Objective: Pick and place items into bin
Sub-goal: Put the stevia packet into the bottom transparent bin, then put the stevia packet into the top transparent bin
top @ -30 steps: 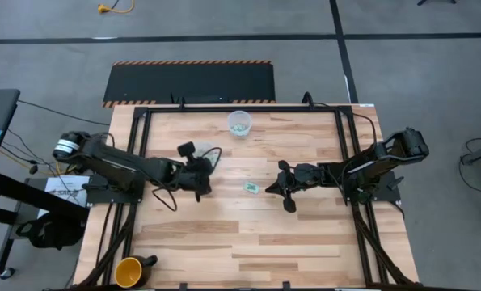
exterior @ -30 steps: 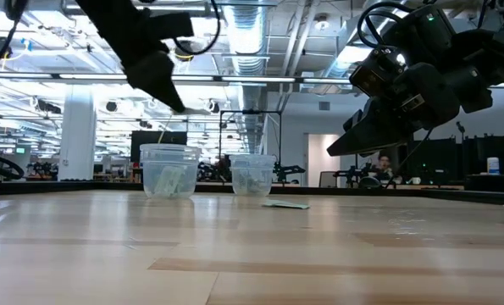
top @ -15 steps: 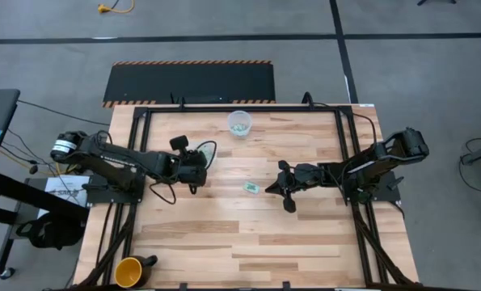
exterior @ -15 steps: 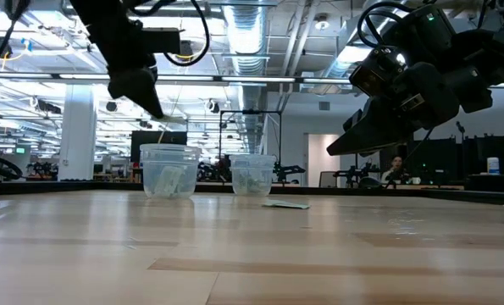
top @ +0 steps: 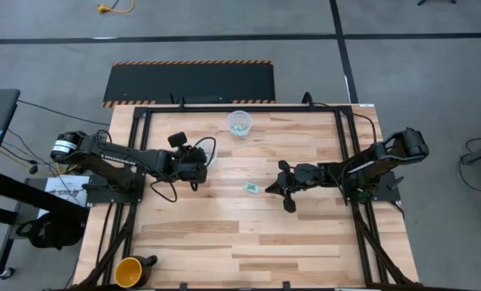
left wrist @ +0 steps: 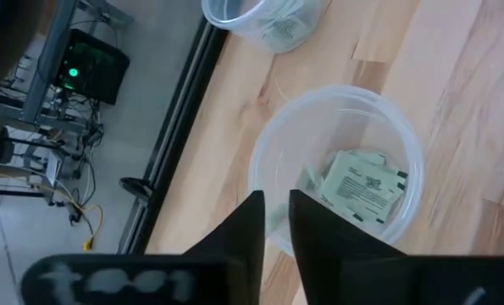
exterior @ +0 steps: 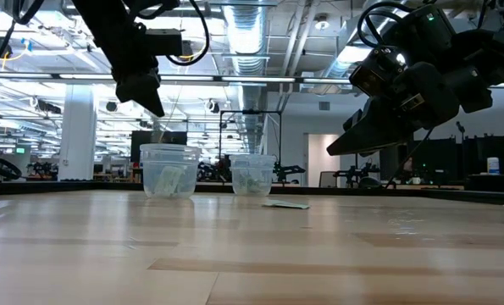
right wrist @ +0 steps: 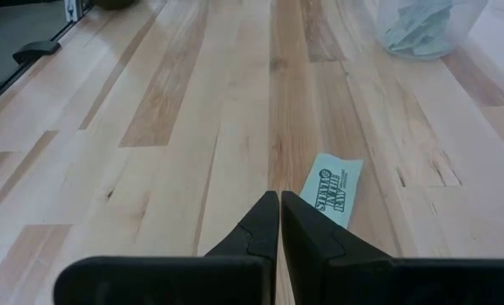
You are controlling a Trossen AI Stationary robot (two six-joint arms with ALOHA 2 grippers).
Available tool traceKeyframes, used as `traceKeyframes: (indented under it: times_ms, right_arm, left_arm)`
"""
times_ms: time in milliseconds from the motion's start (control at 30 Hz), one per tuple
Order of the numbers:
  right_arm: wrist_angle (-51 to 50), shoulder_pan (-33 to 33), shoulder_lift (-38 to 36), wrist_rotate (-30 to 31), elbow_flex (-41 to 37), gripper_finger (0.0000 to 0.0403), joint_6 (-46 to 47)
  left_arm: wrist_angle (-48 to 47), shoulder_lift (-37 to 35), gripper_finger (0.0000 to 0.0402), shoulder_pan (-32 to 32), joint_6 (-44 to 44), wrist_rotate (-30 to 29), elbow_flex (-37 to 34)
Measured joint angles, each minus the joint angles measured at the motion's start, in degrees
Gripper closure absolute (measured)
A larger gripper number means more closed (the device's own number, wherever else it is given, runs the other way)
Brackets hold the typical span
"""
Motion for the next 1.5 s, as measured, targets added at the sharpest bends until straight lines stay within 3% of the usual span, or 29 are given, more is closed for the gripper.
traceKeyframes:
  times_ms: [233,433,500,700,833,1000,1167,1500]
  right_arm:
    - [0.0,0.0,0.0,0.0,0.0,0.0393,0.0]
    - [0.0,0.0,0.0,0.0,0.0,0.0393,0.0]
    - [0.0,0.0,0.0,0.0,0.0,0.0393,0.0]
    - [0.0,0.0,0.0,0.0,0.0,0.0393,0.0]
    - [0.0,0.0,0.0,0.0,0.0,0.0393,0.0]
    - [0.1,0.0,0.0,0.0,0.0,0.0393,0.0]
    - [0.8,0.0,0.0,0.0,-0.1,0.0393,0.0]
    - [0.2,0.0,0.0,0.0,0.0,0.0393,0.3]
  left_arm:
    - [0.2,0.0,0.0313,0.0,-0.3,0.0,0.0]
    - [3.4,-0.1,0.0304,0.0,-0.4,0.9,-0.8]
    - [6.2,-0.1,0.0303,0.0,0.8,4.5,-1.9]
    - [19.7,-0.1,0.0303,0.0,7.0,24.1,-4.8]
    - [29.9,0.3,0.0303,0.0,10.0,33.3,-6.2]
    - [38.5,3.2,0.0303,0.4,10.7,37.2,-6.0]
    - [40.8,9.8,0.0303,1.9,11.4,43.2,-4.4]
    - [39.4,18.9,0.0303,1.9,15.1,43.5,0.5]
